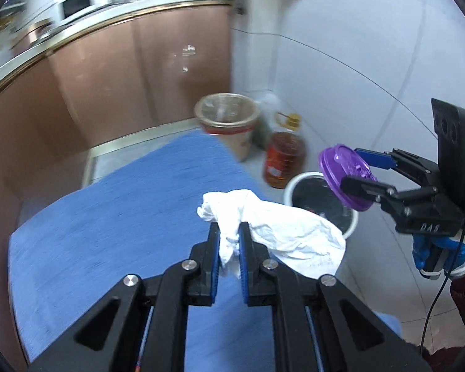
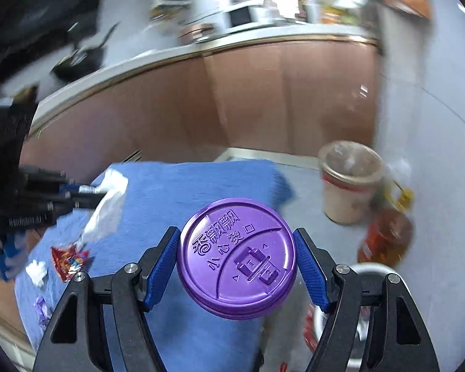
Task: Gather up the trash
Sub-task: 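Carry the tissue with the left tool while the right tool carries the purple lid to the bin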
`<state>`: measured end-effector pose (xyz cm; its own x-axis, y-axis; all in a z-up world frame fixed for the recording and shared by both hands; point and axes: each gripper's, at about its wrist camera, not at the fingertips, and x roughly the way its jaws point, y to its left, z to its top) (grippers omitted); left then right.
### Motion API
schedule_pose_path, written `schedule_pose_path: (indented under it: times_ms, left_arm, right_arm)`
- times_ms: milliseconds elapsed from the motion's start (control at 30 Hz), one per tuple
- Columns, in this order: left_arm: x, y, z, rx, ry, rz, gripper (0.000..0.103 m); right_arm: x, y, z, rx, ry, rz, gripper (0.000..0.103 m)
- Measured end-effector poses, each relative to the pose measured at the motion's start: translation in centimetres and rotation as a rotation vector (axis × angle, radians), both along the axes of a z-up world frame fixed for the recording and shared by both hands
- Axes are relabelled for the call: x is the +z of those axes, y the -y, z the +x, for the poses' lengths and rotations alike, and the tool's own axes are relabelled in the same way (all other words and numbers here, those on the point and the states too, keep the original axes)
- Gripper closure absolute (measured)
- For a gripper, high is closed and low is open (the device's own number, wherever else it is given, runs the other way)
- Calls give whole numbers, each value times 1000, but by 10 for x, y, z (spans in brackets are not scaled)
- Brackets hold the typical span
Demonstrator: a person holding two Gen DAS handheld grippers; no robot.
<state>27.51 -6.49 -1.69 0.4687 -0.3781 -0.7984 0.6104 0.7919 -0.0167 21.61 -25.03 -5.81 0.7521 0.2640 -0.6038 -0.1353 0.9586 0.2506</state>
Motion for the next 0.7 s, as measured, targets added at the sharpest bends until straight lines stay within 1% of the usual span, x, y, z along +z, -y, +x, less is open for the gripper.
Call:
schedule_pose_path:
  times_ms: [67, 133, 233, 333, 367, 433, 567, 700]
  left_arm:
    - [-10, 40, 1, -38, -23, 2, 93]
    - [-22, 71, 3, -63, -42, 9, 93]
    - [-45, 121, 3, -96, -84, 12, 93]
    - [-74, 166, 11, -99, -133, 26, 93]
    - [-80, 174, 12, -96, -144, 32, 93]
    - [-102, 198, 19, -90, -183, 49, 93]
    - [-136, 228, 30, -73, -246, 75, 92]
    - [-164, 245, 37, -60, -281, 113, 90]
  right_arm:
    - [-7, 33, -8, -60, -16, 32, 31]
    - [-16, 59, -14, -104, -29, 42, 31]
    - [-29, 86, -17, -147, -45, 37, 31]
    - [-43, 105, -15, -184, -62, 43, 31]
    - [-47, 109, -14, -193, -67, 43, 31]
    - [-58, 122, -6, -213, -87, 44, 31]
    - [-86, 138, 4, -236, -128, 48, 31]
    - [-112, 154, 13, -268, -168, 62, 30]
